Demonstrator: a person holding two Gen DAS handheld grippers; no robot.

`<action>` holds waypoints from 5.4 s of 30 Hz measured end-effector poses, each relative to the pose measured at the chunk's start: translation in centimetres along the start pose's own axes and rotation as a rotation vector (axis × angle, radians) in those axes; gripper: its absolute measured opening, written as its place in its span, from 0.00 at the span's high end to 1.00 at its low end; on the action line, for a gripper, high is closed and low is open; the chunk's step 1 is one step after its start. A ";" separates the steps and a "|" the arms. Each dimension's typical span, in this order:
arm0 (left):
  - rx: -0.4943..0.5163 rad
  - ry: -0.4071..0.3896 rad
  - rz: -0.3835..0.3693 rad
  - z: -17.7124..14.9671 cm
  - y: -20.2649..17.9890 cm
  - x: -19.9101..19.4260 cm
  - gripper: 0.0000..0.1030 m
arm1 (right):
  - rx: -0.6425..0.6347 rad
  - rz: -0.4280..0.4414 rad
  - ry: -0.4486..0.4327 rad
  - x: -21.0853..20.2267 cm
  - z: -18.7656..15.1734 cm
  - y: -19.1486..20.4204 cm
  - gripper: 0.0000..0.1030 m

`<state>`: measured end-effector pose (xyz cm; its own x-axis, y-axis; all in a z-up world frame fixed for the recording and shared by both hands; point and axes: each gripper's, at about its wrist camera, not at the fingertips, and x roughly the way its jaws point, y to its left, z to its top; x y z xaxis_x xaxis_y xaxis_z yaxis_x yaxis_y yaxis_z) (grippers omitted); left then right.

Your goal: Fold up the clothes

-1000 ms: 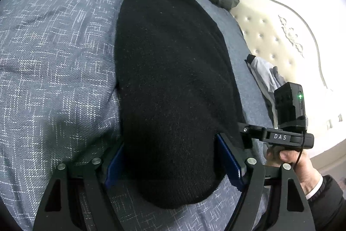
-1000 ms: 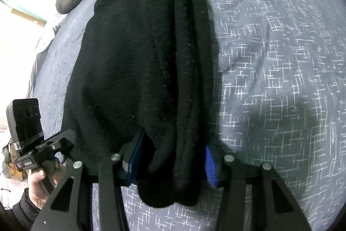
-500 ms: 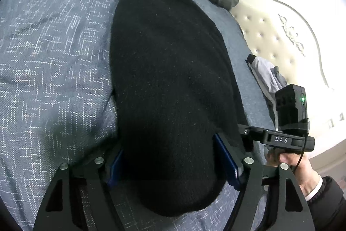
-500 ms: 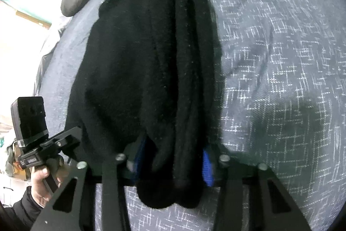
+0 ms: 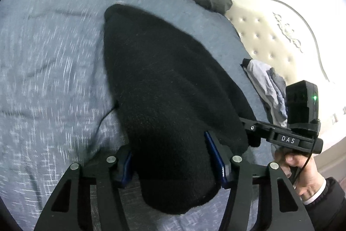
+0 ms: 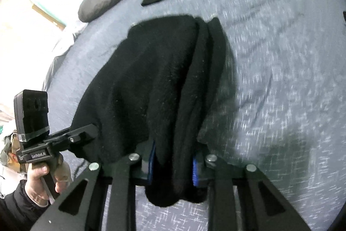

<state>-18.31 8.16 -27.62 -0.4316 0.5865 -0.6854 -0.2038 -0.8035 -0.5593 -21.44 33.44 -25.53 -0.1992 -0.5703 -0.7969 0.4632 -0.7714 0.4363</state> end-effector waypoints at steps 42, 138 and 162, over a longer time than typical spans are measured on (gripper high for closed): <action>0.318 -0.123 -0.053 12.6 -29.1 -2.0 0.40 | -0.063 -0.061 -0.344 -28.5 9.2 -7.7 0.78; 0.470 -0.045 -0.128 9.6 -55.8 25.1 0.40 | 0.146 -0.241 -0.453 -43.7 5.2 -40.1 0.78; 0.255 0.182 -0.185 5.1 -51.7 27.7 0.40 | 0.306 -0.193 -0.258 -41.2 0.6 -43.1 0.78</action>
<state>-24.22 65.44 -15.35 -0.2082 0.7142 -0.6682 -0.4862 -0.6684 -0.5629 -33.68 90.00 -11.24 -0.4840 -0.4292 -0.7626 0.1267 -0.8966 0.4242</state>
